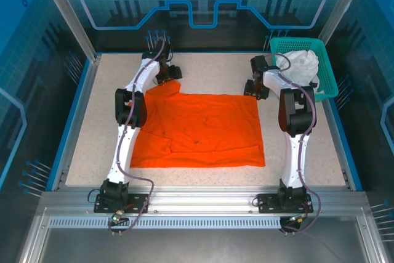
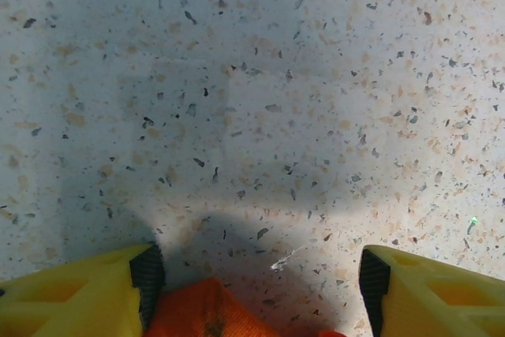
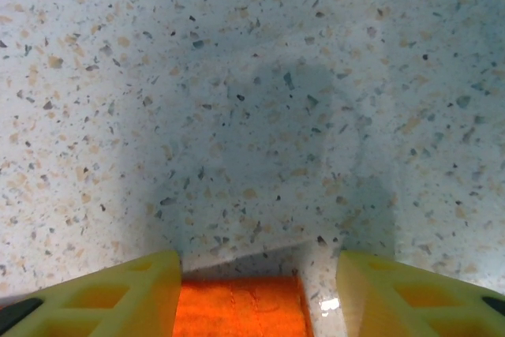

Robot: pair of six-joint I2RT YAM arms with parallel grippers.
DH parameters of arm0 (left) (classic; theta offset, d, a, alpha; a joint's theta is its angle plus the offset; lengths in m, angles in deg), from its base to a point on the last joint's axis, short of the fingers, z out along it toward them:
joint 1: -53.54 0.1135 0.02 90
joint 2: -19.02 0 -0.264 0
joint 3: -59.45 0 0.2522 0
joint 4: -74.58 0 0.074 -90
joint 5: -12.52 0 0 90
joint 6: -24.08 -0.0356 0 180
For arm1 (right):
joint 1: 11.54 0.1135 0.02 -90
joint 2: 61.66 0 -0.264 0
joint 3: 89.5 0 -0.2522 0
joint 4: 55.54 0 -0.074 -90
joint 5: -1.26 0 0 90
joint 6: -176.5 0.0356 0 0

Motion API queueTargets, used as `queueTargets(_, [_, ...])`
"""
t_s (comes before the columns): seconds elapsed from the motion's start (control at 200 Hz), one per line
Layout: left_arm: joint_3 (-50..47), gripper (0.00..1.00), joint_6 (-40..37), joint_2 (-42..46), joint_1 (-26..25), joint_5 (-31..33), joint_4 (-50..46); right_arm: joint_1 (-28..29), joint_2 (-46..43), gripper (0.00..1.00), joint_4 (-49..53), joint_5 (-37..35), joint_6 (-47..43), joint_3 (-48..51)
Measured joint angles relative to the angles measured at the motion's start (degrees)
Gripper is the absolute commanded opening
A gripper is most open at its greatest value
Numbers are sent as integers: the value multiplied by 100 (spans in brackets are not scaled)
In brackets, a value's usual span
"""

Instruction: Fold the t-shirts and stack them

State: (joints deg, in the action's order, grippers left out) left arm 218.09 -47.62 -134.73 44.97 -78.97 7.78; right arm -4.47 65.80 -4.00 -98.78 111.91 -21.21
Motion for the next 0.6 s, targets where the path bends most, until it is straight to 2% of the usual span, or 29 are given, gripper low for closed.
queueTargets(0.145, [-81,70,-55,28,-28,125,59,0,83,45,94,4,28,-197])
queueTargets(0.33, [-396,78,-79,192,-57,138,293,0,114,35,173,20,37,-216])
queueTargets(0.47, [-942,78,-81,461,-76,210,702,-2,138,32,210,20,42,-256])
queueTargets(0.6, [-1150,73,-35,553,-74,243,876,-2,140,29,214,42,39,-256])
